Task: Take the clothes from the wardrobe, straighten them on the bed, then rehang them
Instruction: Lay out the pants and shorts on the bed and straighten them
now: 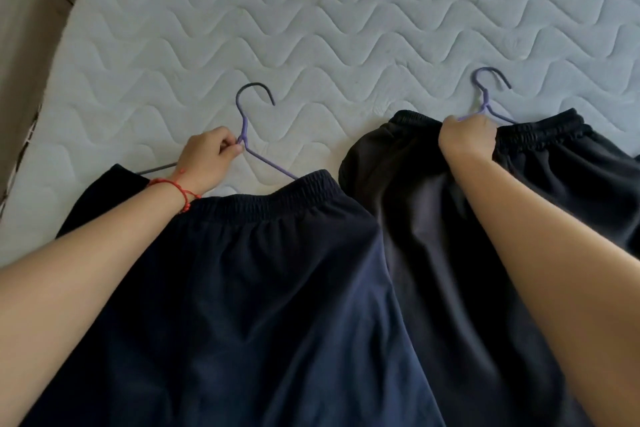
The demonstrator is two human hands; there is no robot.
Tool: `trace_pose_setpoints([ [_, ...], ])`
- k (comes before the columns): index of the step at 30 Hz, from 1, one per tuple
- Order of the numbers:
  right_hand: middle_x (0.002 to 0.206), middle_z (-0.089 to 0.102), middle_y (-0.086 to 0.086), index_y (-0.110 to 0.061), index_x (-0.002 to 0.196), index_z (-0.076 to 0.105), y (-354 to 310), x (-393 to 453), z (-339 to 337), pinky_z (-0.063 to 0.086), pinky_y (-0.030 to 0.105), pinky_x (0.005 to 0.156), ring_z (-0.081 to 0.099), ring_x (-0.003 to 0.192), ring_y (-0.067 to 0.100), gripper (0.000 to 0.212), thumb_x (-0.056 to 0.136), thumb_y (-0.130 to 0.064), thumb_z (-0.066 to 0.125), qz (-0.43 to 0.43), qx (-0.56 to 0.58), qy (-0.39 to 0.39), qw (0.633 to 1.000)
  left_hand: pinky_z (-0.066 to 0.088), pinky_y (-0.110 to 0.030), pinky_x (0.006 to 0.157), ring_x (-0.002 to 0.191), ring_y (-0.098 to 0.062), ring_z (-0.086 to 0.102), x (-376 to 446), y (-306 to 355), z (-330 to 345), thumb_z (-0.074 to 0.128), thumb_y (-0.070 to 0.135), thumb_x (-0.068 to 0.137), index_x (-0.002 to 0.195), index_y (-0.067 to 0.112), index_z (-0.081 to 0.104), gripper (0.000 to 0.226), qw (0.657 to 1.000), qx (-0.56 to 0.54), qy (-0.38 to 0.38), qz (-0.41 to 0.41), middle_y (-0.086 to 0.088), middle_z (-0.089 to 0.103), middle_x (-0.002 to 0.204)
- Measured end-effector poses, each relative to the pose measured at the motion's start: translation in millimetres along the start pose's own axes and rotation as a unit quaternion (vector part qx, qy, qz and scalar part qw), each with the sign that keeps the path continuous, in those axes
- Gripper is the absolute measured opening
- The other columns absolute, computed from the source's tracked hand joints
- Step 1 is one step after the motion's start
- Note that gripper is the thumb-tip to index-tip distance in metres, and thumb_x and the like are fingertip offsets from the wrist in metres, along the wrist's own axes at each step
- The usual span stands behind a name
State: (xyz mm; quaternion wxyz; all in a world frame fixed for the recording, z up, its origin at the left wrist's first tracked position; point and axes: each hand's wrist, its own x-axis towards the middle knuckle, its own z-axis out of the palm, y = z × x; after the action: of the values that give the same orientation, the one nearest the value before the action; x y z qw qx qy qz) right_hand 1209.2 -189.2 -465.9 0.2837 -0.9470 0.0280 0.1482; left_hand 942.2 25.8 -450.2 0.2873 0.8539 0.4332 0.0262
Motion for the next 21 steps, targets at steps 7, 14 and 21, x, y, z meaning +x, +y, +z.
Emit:
trace_pose_setpoints([
  [7,0.132,0.050,0.013,-0.005,0.123,0.049,-17,-1,-1,0.034,0.035,0.103,0.046,0.123,0.030,0.046,0.083,-0.029,0.053,0.096,-0.013,-0.016,0.995,0.029,-0.027,0.055,0.072,-0.023,0.047,-7,10,-7,0.055,0.017,0.090,0.088,-0.002,0.061,0.020,0.999,-0.020,0.022,0.016,-0.008,0.054,0.073],
  [14,0.059,0.041,-0.001,-0.013,0.055,0.036,-18,-34,-19,0.039,0.027,0.057,0.047,0.064,0.019,0.032,0.082,-0.019,0.052,0.065,0.165,-0.057,0.983,0.046,-0.036,0.075,0.081,-0.037,0.062,-25,24,-28,0.054,0.017,0.090,0.087,-0.001,0.063,0.020,0.999,-0.039,0.014,0.032,-0.020,0.064,0.078],
  [21,0.053,0.037,0.000,-0.011,0.050,0.032,-30,-93,-62,0.035,0.028,0.060,0.036,0.048,0.012,0.041,0.087,-0.013,0.049,0.011,0.163,-0.027,0.986,0.035,-0.017,0.057,0.058,-0.006,0.049,-66,45,-75,0.056,0.019,0.089,0.081,0.007,0.067,0.018,0.998,-0.031,-0.033,0.037,-0.004,0.059,0.067],
])
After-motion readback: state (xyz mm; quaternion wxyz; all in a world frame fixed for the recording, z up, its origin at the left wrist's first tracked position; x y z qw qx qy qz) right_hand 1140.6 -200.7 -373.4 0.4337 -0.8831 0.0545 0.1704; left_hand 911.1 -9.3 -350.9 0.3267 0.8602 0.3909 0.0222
